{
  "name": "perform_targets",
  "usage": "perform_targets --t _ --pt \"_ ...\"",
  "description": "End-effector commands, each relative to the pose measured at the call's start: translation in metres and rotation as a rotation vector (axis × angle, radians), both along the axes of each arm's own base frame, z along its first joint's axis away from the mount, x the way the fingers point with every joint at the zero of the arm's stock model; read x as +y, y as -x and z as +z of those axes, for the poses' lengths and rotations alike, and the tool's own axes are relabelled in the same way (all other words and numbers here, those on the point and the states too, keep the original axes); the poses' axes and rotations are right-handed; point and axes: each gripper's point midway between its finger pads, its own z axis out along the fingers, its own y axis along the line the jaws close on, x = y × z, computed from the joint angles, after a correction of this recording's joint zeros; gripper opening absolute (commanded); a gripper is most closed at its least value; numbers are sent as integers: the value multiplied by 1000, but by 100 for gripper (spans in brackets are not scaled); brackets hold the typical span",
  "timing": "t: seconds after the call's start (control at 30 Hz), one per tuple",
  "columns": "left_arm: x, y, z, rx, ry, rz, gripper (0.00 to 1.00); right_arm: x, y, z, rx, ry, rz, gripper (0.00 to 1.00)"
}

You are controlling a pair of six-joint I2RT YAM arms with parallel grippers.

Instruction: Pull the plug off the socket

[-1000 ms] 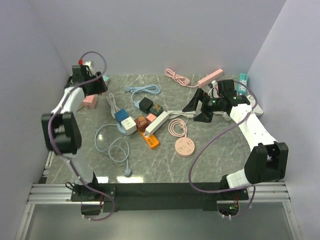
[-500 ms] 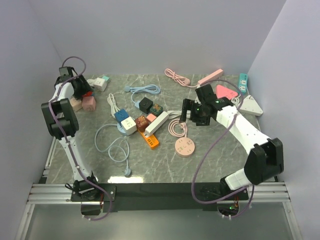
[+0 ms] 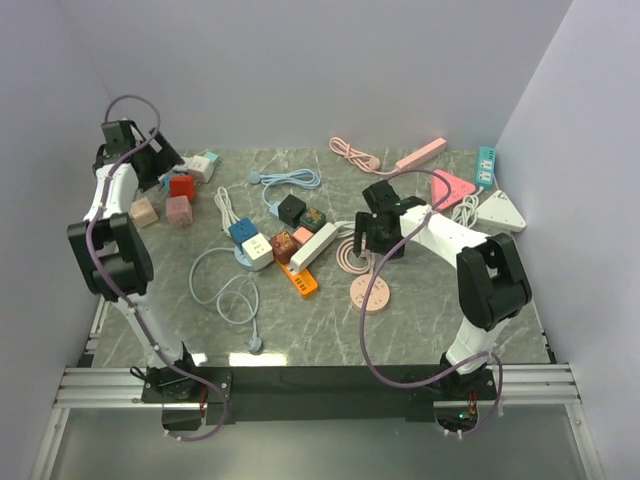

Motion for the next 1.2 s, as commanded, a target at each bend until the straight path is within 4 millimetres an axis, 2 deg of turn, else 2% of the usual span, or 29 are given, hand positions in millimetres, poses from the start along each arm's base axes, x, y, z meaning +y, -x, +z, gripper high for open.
perform_targets --t 0.0,0.07,0.1,0.13,0.27,0.3,0.33,0.4,0.47,0.5,0.53,0.57,0.6,0.63,0.67,0.73,0.77,0.8,0.83,0.87,0.9,0.93,0.97,1.0,1.03,1.07,1.1,1.13,1.17 --pt "-15 11 65 -136 31 -28 99 10 -20 3 -64 11 -43 84" --pt "-32 25 86 -183 83 -69 99 5 -20 -7 -53 59 -77 79" --pt "-40 35 107 -232 91 -90 99 4 -18 -13 -40 63 -101 77" --pt "-48 45 101 -218 130 -94 99 3 -16 -22 -22 74 -110 73" --pt "-88 81 127 -306 223 -208 99 -2 -6 -49 38 100 -148 61" --pt "-97 93 143 -351 221 -238 99 -6 -1 -55 55 105 -163 56" --pt "-109 101 139 -353 236 -267 100 -7 1 -60 63 105 -177 44" --pt "-124 118 155 -398 207 -312 99 -18 10 -69 97 89 -222 32" --pt "-138 130 157 -399 208 -347 99 -37 14 -73 107 81 -287 3" --pt "-145 139 168 -428 217 -377 99 -46 17 -72 109 76 -310 0" --pt "-149 144 167 -423 239 -381 99 -42 12 -58 72 4 -316 0" --pt "-152 147 170 -433 250 -394 99 -52 15 -53 63 11 -354 0" --pt "-156 154 178 -452 260 -409 99 -67 9 -42 36 8 -418 0" --pt "-163 159 180 -455 284 -431 99 -75 5 -20 -14 -12 -447 0" --pt "-167 162 183 -462 287 -442 99 -83 -7 -2 -67 -29 -474 0" --pt "-174 170 188 -483 292 -467 100 -117 -24 28 -155 23 -565 0" --pt "-175 171 189 -485 295 -467 99 -125 -49 58 -228 10 -591 0" --pt "-176 174 191 -491 299 -470 99 -136 -61 69 -248 23 -609 0" --pt "-178 176 190 -487 310 -473 99 -158 -68 62 -203 61 -666 0" --pt "-182 179 191 -490 317 -494 99 -169 -98 95 -282 54 -701 0" --pt "-184 181 194 -510 312 -509 99 -180 -112 103 -299 62 -729 0" --pt "-186 182 191 -505 312 -519 99 -194 -123 88 -249 100 -764 0" --pt "-186 183 189 -503 312 -519 99 -209 -153 123 -342 75 -811 0" --pt "-187 185 187 -494 317 -522 99 -219 -170 108 -320 97 -853 0" --pt "-188 186 184 -484 321 -517 99 -226 -177 110 -317 108 -891 0" --pt "-187 186 184 -482 324 -516 99 -239 -199 138 -399 79 -942 0" --pt "-189 188 183 -483 327 -520 99 -243 -211 138 -414 35 -1008 0" --pt "-189 188 181 -481 332 -517 99 -246 -225 121 -404 1 -1043 0" --pt "-188 188 180 -480 332 -512 99 -254 -235 124 -431 -40 -1083 0"
